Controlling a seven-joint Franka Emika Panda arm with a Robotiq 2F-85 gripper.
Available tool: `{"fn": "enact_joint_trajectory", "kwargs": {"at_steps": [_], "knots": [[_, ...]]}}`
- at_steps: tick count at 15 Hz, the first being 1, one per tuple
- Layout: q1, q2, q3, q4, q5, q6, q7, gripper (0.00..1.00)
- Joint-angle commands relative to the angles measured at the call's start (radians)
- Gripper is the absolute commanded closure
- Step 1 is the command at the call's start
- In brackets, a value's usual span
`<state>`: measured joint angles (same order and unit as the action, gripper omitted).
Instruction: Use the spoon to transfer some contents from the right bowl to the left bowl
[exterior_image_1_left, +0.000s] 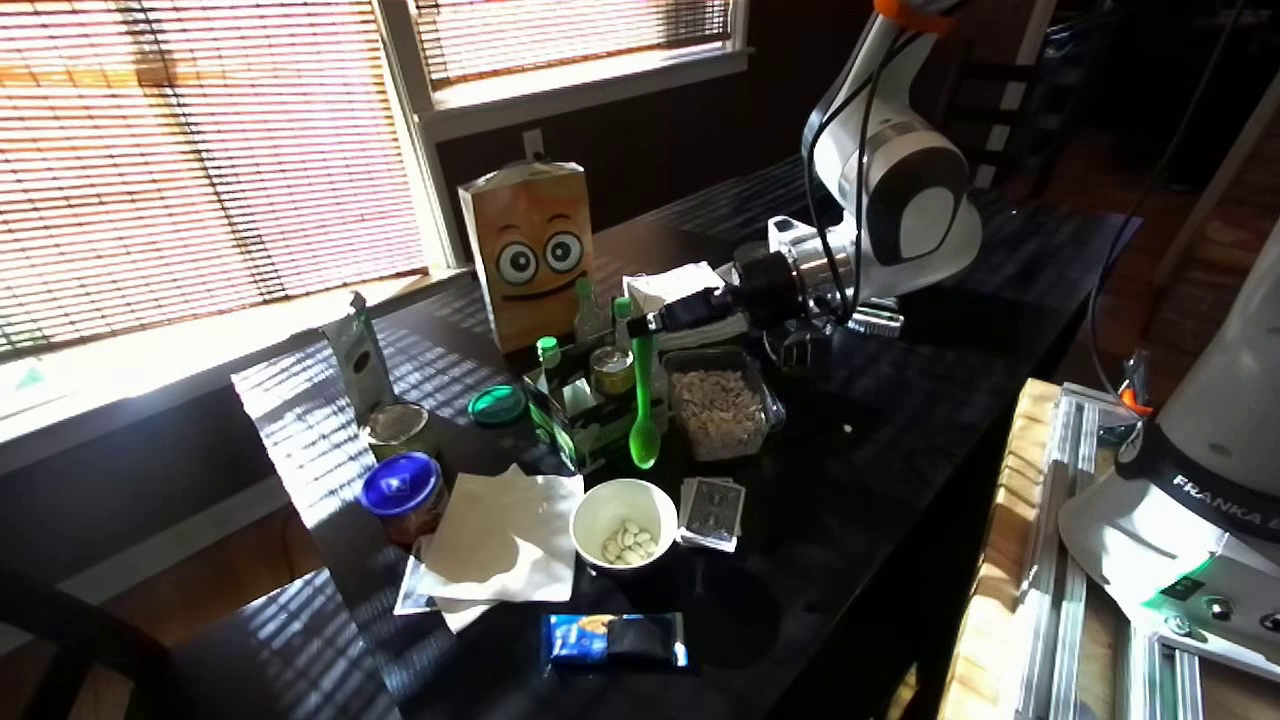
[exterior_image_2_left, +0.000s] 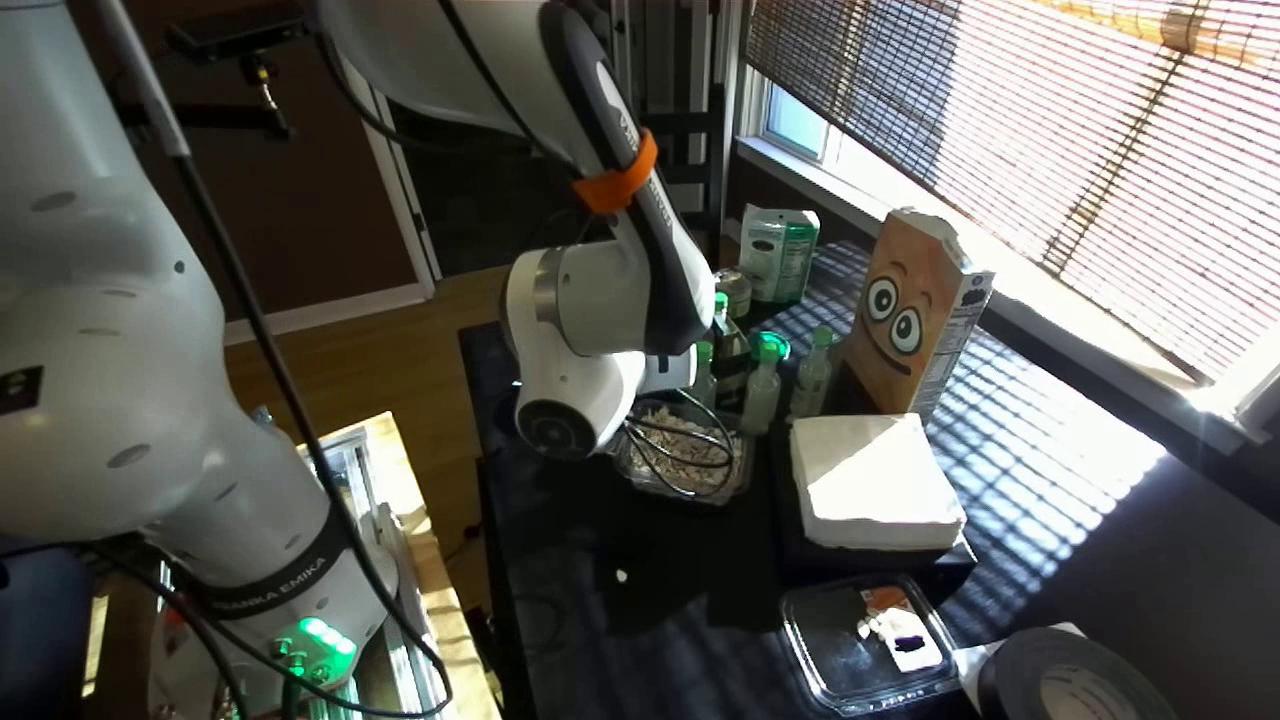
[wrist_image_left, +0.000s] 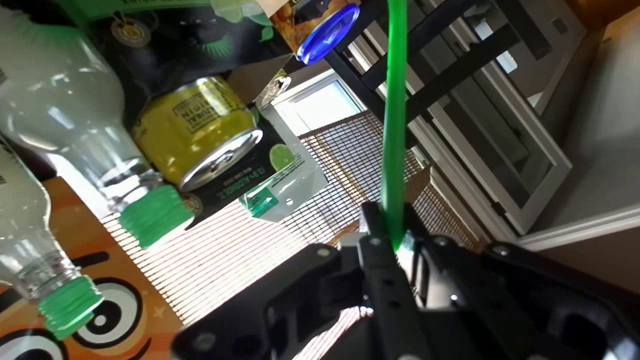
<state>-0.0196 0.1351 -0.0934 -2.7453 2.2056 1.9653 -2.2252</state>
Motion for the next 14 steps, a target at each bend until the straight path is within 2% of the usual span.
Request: {"fn": "enact_joint_trajectory", "kwargs": {"at_steps": [1, 4, 7, 14], "knots": [[-0.076, -0.007, -0.065, 0.002, -0.083, -0.052, 0.119, 0.97], [-0.127, -0.020, -0.123, -0.005, -0.076, -0.031, 0.103, 0.97], [-0.151, -0.007, -0.156, 0.004, -0.090, 0.019, 0.077, 0.97], [-0.125, 0.004, -0.134, 0.002, -0.026, 0.100, 0.001, 0.97]]}}
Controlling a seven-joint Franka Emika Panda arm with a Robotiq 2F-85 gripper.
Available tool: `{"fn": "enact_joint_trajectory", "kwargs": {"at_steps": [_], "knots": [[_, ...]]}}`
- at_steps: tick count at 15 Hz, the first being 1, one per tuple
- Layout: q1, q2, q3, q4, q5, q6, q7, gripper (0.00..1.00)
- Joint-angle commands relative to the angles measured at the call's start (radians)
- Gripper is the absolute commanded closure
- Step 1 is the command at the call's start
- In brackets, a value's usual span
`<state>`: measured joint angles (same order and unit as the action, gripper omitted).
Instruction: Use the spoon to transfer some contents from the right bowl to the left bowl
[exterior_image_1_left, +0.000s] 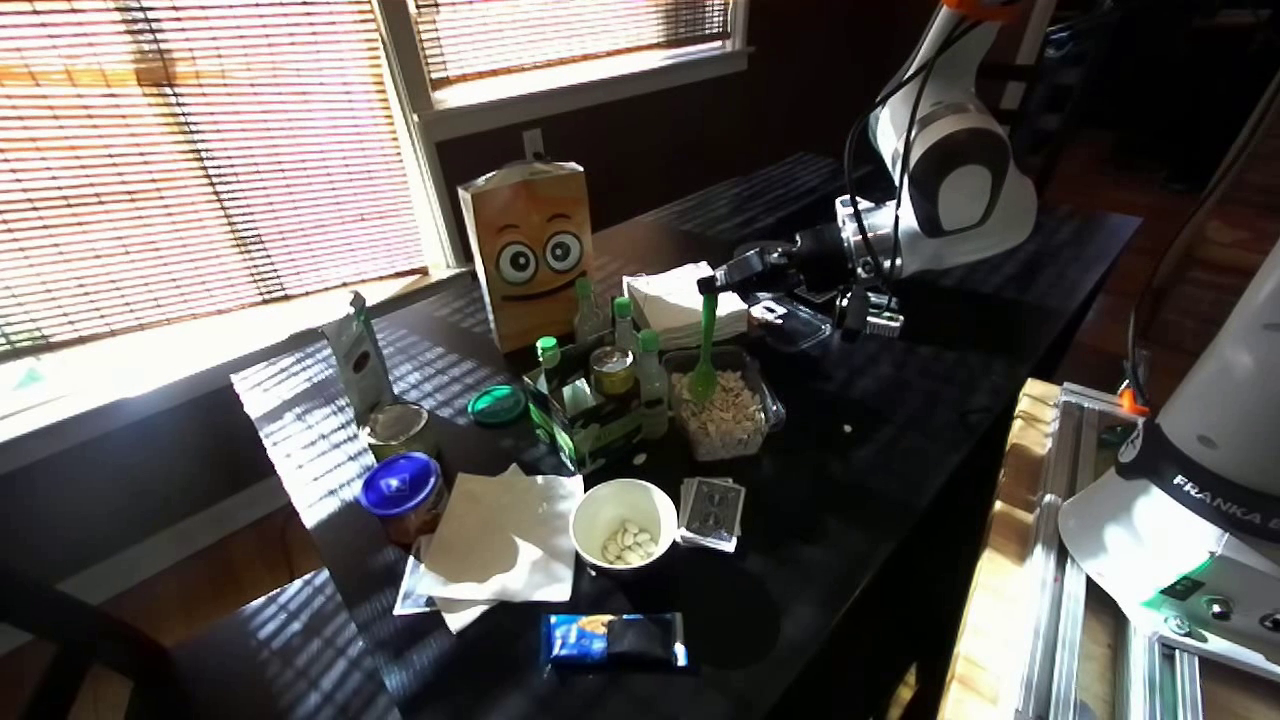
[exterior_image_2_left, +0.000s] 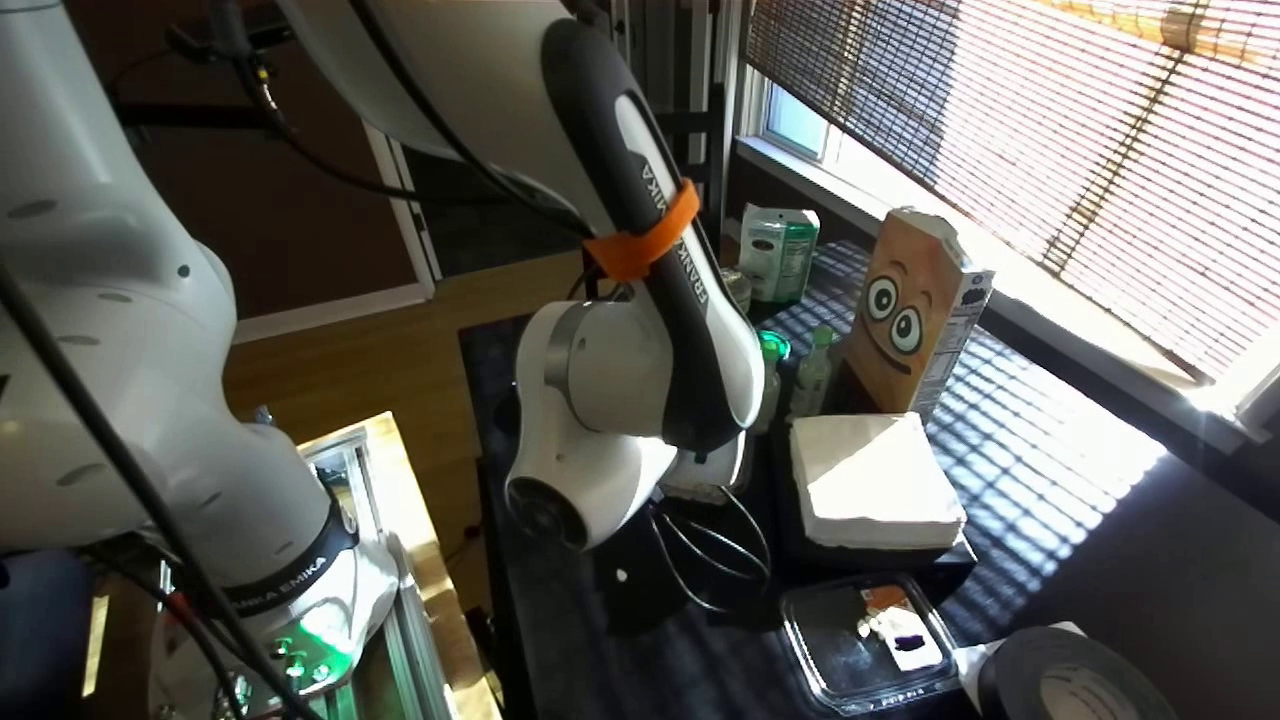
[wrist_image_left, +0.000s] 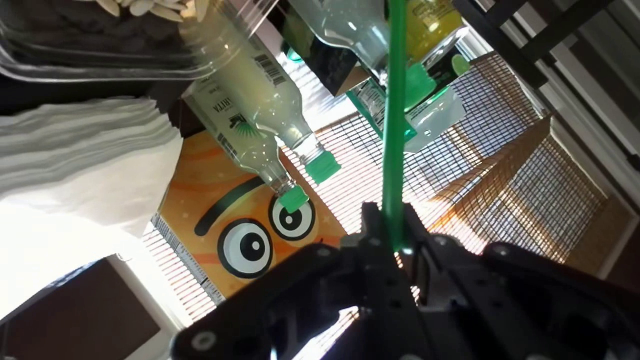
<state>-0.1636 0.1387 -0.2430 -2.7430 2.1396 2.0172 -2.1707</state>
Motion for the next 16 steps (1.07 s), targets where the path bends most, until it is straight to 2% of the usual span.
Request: {"fn": "enact_joint_trajectory", "kwargs": {"at_steps": [1, 9, 16], "knots": [[0.023, 0.002, 0.022, 0.000, 0.060, 0.061, -0.077, 0.97], [0.066, 0.018, 0.065, -0.001, 0.191, 0.078, -0.207, 0.97], [0.087, 0.037, 0.067, 0.007, 0.224, 0.164, -0.335, 0.97]]}}
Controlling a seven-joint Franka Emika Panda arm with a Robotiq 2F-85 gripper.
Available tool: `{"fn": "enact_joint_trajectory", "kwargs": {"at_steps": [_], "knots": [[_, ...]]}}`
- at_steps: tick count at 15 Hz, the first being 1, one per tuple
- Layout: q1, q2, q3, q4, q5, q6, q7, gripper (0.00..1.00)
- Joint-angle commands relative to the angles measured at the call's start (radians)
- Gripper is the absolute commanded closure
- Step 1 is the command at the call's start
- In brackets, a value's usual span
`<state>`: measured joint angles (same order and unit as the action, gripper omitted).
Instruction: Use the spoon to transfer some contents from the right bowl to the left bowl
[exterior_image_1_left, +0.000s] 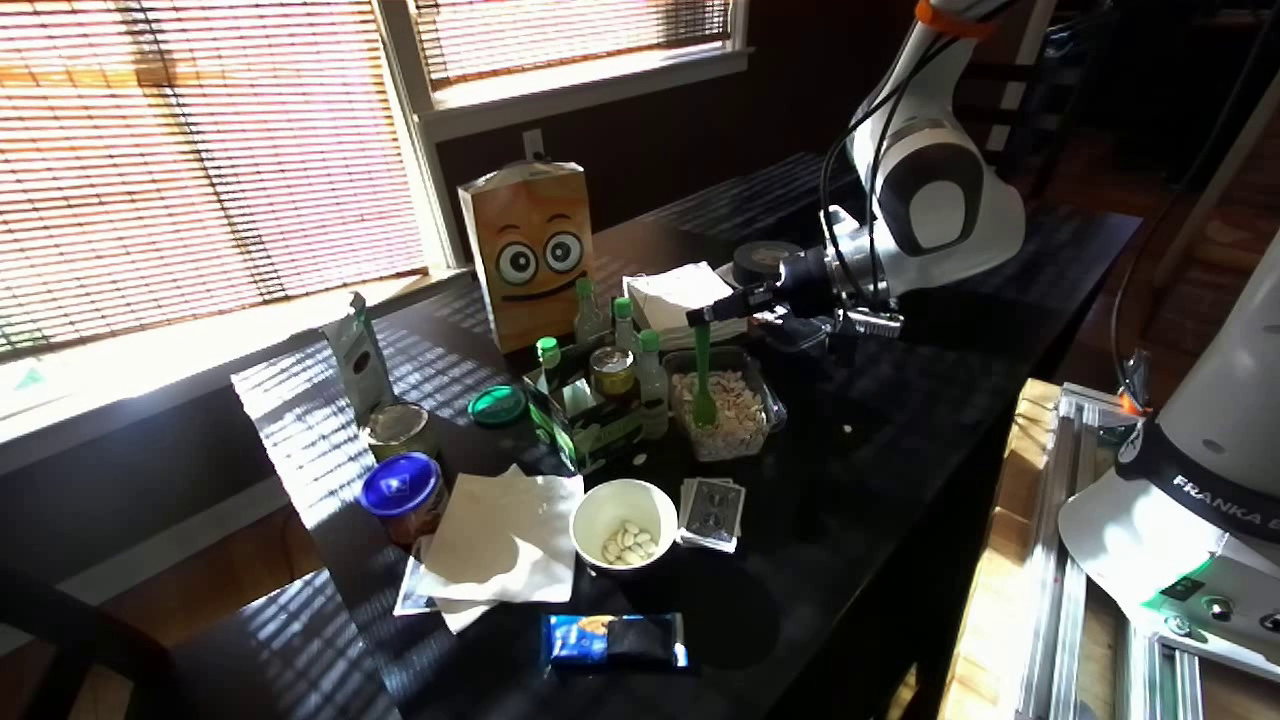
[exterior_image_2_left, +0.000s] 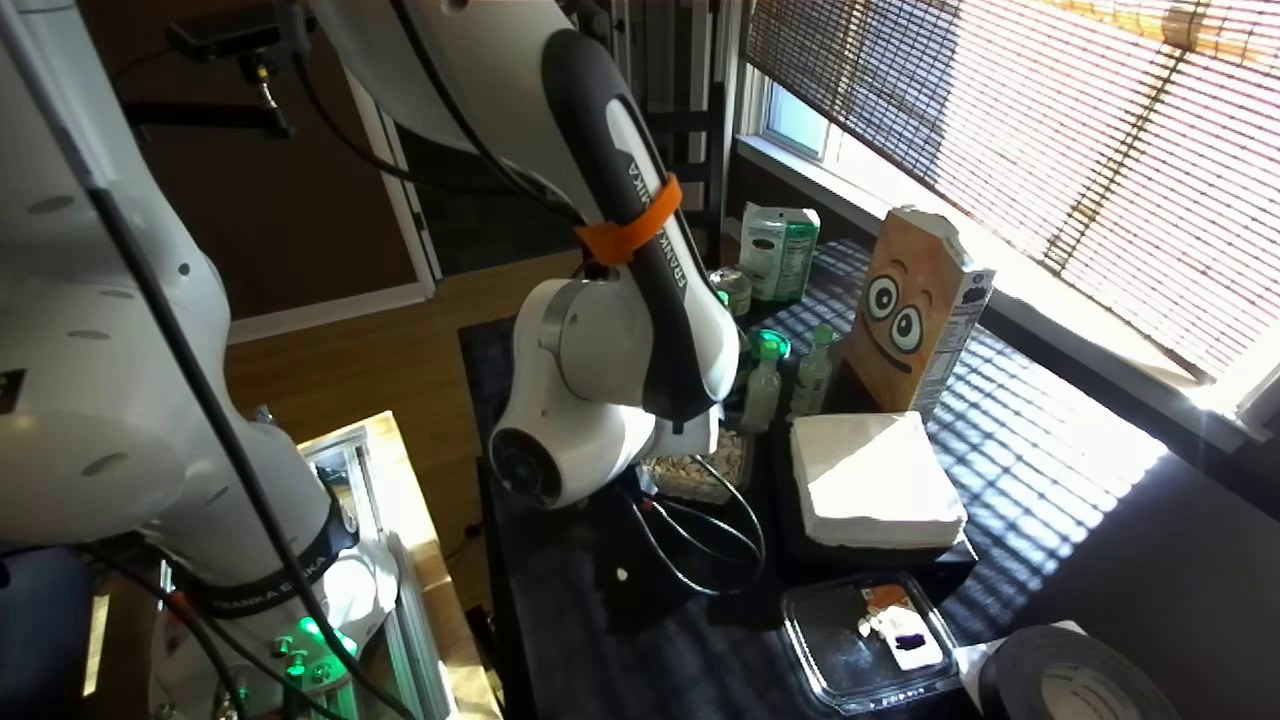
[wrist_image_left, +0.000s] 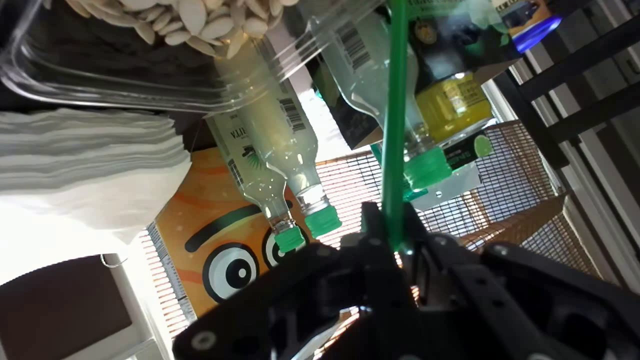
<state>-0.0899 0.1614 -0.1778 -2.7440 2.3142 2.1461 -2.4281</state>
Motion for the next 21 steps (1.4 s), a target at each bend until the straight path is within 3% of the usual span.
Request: {"fn": "enact_joint_trajectory", "kwargs": {"at_steps": [1, 15, 16, 21], "knots": [[0.010, 0.014, -0.003, 0.011, 0.066, 0.028, -0.111, 0.97], [-0.047, -0.002, -0.083, 0.030, 0.248, 0.034, -0.338, 0.97], [-0.079, -0.011, -0.116, 0.031, 0.194, 0.035, -0.319, 0.97], [-0.113, 0.000, -0.153, 0.031, 0.205, 0.058, -0.264, 0.97]]}}
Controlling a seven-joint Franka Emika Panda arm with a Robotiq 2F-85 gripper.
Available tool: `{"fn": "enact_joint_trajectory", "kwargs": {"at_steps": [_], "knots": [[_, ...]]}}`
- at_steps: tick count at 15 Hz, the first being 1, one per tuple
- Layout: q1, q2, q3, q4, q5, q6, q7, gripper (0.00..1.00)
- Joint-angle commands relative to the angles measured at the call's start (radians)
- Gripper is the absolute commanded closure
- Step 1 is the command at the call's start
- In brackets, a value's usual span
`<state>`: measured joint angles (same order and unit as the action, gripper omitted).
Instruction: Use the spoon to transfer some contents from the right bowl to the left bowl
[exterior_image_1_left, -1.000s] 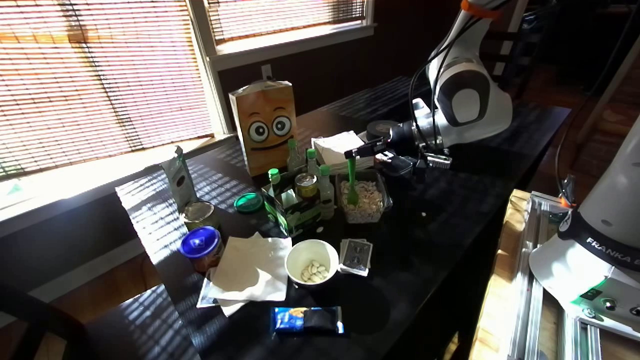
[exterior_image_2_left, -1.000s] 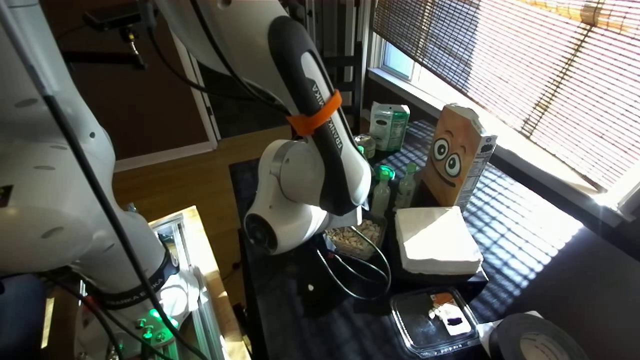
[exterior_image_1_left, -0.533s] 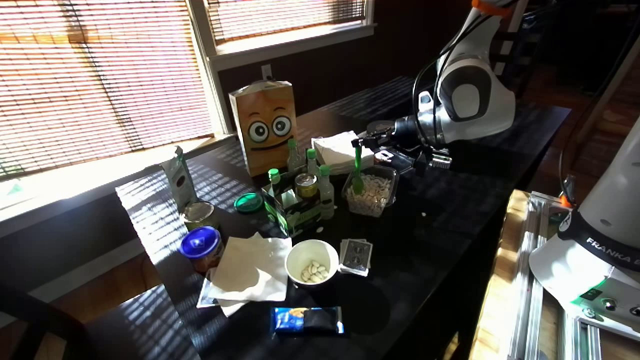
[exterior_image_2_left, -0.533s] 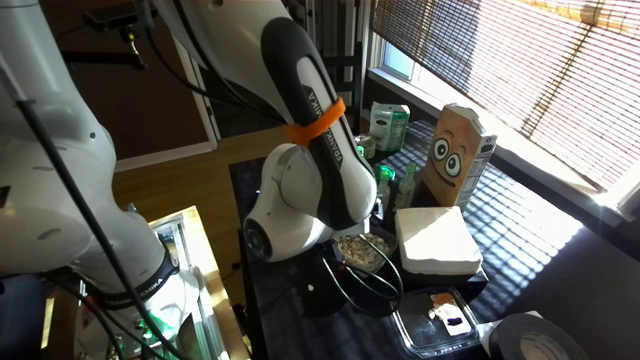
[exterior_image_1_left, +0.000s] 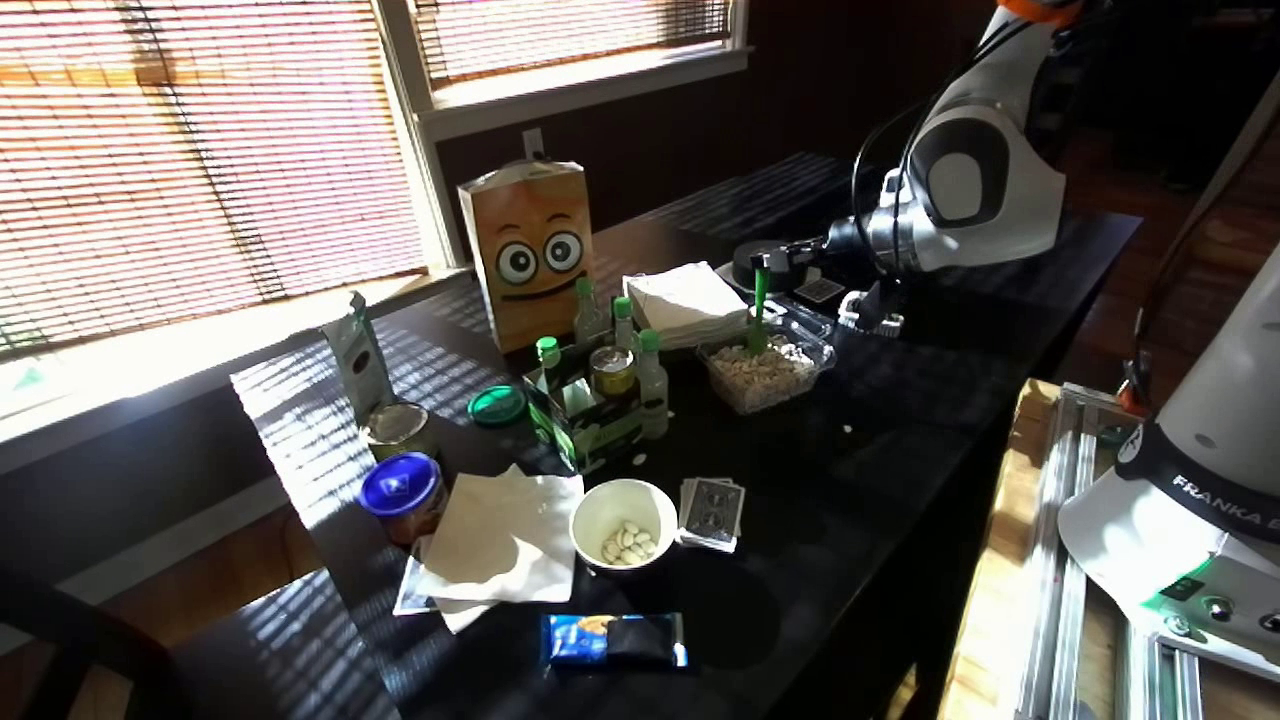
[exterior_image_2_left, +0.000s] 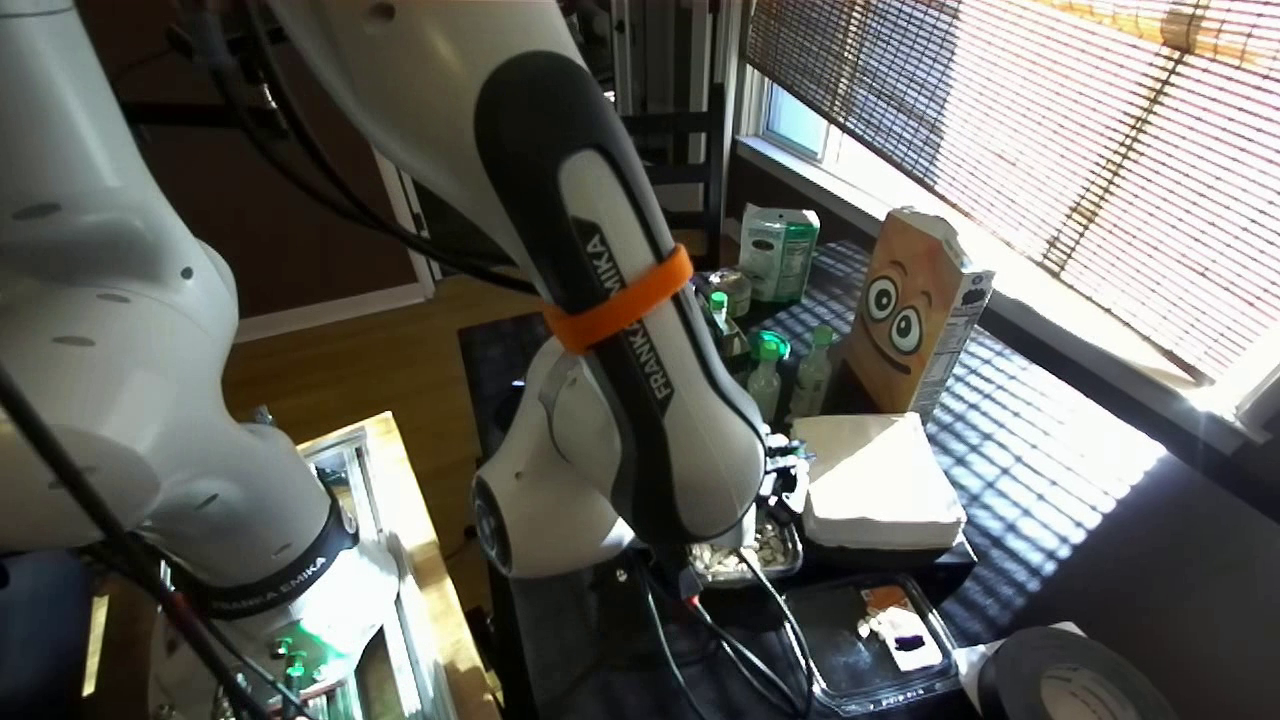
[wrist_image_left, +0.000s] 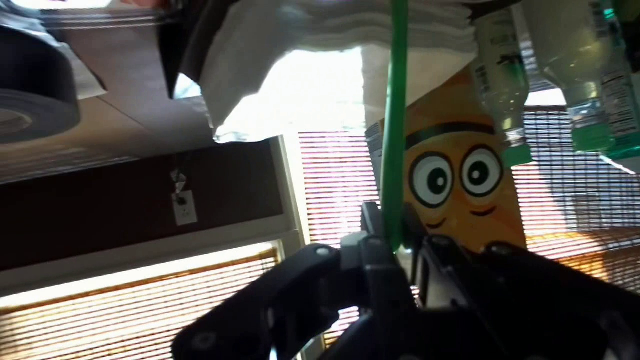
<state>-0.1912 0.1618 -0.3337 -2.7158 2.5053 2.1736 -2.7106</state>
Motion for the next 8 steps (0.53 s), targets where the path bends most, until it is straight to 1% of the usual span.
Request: {"fn": "enact_joint_trajectory", "kwargs": {"at_steps": [1, 5, 8], "knots": [[-0.015, 0.001, 0.003, 0.002, 0.014, 0.021, 0.029, 0.97], [-0.012, -0.001, 0.028, -0.005, 0.014, -0.031, 0.092, 0.97], [-0.024, -0.004, 0.033, -0.012, -0.015, -0.076, 0.197, 0.97]]}}
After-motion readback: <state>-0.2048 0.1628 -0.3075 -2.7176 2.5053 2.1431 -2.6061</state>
